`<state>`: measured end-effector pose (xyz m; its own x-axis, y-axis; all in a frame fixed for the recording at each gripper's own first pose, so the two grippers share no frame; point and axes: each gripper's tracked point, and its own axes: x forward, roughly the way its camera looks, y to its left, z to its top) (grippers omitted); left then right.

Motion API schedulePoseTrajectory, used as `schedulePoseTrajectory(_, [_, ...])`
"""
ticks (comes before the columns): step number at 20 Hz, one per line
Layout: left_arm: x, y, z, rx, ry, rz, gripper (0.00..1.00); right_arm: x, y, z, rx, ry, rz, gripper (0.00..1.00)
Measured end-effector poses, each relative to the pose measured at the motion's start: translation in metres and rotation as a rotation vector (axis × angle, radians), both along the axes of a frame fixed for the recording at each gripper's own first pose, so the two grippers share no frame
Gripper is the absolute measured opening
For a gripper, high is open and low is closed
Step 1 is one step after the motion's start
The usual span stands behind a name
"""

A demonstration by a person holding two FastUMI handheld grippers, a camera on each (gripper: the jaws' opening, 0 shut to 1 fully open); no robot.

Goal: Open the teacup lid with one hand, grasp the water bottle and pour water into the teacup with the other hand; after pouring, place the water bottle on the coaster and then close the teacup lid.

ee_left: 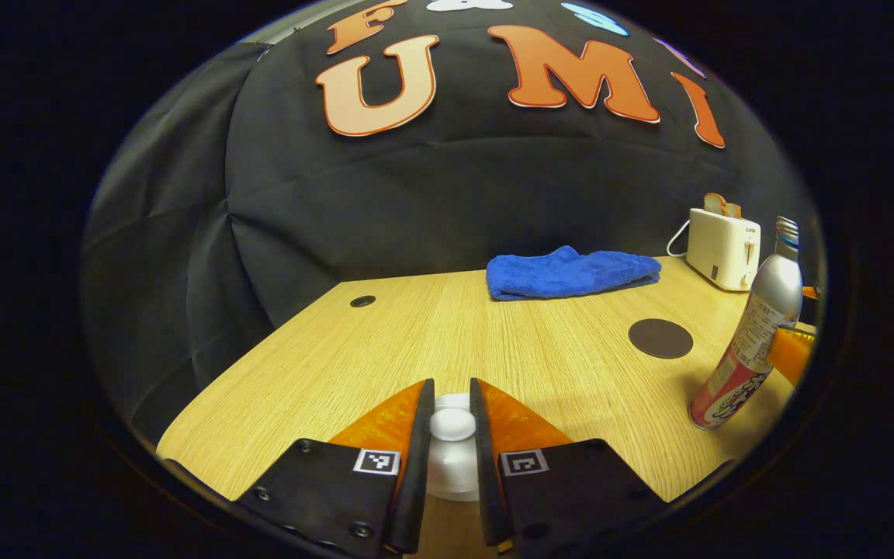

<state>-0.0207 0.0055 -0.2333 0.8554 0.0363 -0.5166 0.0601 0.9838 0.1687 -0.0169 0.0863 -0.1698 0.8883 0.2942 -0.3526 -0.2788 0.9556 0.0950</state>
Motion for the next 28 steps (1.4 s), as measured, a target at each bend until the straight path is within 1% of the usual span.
schedulePoseTrajectory(1, [0.0,0.002,-0.002,-0.006,-0.006,0.004,0.34,0.001,0.001,-0.001,0.0,0.002,0.001,0.95])
schedulePoseTrajectory(3, [0.0,0.0,0.0,-0.013,-0.01,0.0,0.27,0.002,0.002,-0.004,-0.008,0.012,0.003,0.95])
schedulePoseTrajectory(6, [0.001,0.001,0.007,-0.025,-0.041,0.007,0.27,0.004,0.005,-0.014,-0.037,0.041,0.01,0.95])
schedulePoseTrajectory(9, [0.005,0.002,0.02,-0.03,-0.085,0.007,0.27,0.004,0.009,-0.023,-0.044,0.07,0.019,0.95])
schedulePoseTrajectory(10, [0.005,0.002,0.024,-0.031,-0.098,0.007,0.24,0.004,0.011,-0.026,-0.041,0.083,0.019,0.95])
schedulePoseTrajectory(11, [0.006,0.003,0.029,-0.033,-0.114,0.007,0.27,0.004,0.013,-0.029,-0.039,0.098,0.02,0.95])
schedulePoseTrajectory(13, [0.009,0.007,0.041,-0.028,-0.152,0.013,0.27,0.002,0.017,-0.037,-0.039,0.14,0.024,0.94])
schedulePoseTrajectory(15, [0.008,0.014,0.049,-0.026,-0.175,0.017,0.27,0.001,0.018,-0.04,-0.056,0.159,0.022,0.92])
schedulePoseTrajectory(17, [0.007,0.02,0.055,-0.029,-0.185,0.024,0.27,0.002,0.021,-0.038,-0.072,0.163,0.026,0.83])
schedulePoseTrajectory(18, [0.005,0.024,0.058,-0.034,-0.194,0.032,0.27,0.002,0.023,-0.037,-0.078,0.166,0.032,0.81])
schedulePoseTrajectory(19, [0.004,0.029,0.06,-0.033,-0.198,0.037,0.24,0.002,0.026,-0.036,-0.094,0.166,0.041,0.8])
schedulePoseTrajectory(20, [0.004,0.036,0.062,-0.023,-0.206,0.047,0.27,0.003,0.028,-0.033,-0.115,0.16,0.045,0.8])
schedulePoseTrajectory(24, [-0.005,0.065,0.068,-0.007,-0.218,0.08,0.27,0.014,0.033,-0.018,-0.322,0.09,0.086,0.8])
schedulePoseTrajectory(28, [-0.01,0.088,0.073,-0.002,-0.231,0.11,0.27,0.03,0.04,-0.011,-0.449,0.063,0.118,0.79])
